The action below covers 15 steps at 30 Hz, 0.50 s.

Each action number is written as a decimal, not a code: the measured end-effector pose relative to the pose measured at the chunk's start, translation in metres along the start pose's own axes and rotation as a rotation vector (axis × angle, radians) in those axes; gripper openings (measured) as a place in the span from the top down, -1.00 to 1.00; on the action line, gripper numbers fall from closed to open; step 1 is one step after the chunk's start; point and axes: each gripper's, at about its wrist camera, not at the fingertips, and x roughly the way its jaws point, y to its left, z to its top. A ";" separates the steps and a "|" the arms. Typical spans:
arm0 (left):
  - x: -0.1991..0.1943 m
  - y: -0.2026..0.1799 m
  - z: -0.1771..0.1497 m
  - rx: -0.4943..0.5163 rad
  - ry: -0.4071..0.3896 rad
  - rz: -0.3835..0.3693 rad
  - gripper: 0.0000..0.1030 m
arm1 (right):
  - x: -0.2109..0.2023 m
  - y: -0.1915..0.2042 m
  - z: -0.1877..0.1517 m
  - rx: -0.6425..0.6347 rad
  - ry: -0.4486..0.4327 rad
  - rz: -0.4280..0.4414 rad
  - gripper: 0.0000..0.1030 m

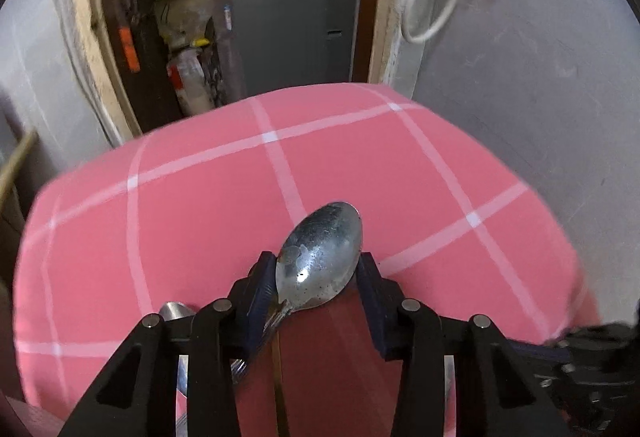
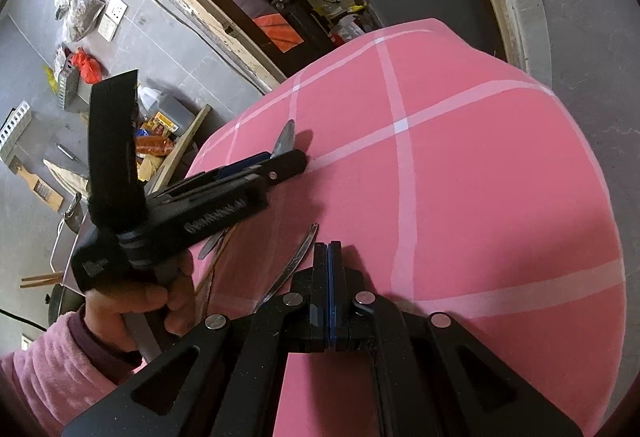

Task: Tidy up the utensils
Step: 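Grasp a silver spoon with the left tool while the right tool grasps the knife, then lift the silver spoon with the left tool while the right tool lifts the knife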

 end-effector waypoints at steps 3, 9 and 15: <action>-0.002 0.013 -0.003 -0.080 0.014 -0.032 0.25 | 0.002 0.000 0.001 -0.002 0.008 -0.007 0.99; -0.016 0.037 -0.024 -0.274 0.057 -0.082 0.25 | 0.010 0.003 0.007 -0.026 0.050 -0.013 0.98; -0.040 0.059 -0.057 -0.451 0.076 -0.138 0.24 | 0.017 0.008 0.016 -0.053 0.097 -0.035 0.97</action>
